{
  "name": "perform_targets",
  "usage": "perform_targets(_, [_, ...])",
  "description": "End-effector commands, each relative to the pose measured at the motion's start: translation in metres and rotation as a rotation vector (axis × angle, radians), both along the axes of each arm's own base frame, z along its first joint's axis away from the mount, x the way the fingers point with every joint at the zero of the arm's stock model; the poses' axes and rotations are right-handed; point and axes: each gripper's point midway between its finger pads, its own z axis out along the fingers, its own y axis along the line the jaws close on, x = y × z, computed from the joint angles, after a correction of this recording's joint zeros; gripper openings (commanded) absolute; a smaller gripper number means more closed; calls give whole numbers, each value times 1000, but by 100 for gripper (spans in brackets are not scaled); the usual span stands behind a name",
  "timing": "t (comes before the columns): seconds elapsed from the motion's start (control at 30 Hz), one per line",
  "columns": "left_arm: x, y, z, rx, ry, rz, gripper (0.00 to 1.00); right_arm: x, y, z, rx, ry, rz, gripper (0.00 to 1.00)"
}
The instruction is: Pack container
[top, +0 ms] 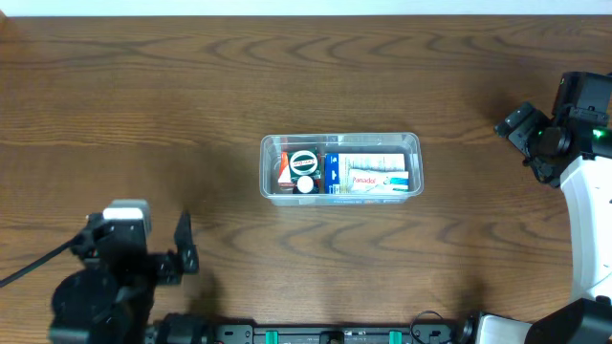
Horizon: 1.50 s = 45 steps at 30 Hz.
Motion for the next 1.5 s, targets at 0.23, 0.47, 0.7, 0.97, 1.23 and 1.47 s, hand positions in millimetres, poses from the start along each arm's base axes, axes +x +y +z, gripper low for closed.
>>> perform_targets(0.23, [58,-18,-43,-97,-288,-126,98,-1,-4,1,-1,-2,-17,99])
perform_targets(0.47, [58,-9,-69,-82,-357,-93,98,-1,-4,1,-1,-2,-17,99])
perform_targets(0.7, [54,3,-88,-54,-371,-41,98,-1,-4,1,-1,-2,-17,99])
perform_targets(0.97, [57,13,-118,-38,-350,-1,98,-1,-4,1,-1,-2,-17,99])
perform_targets(1.23, [60,13,-141,24,-307,-16,98,-1,-4,1,-1,-2,-17,99])
perform_targets(1.47, [63,15,-167,31,-258,-12,98,-1,-4,1,-1,-2,-17,99])
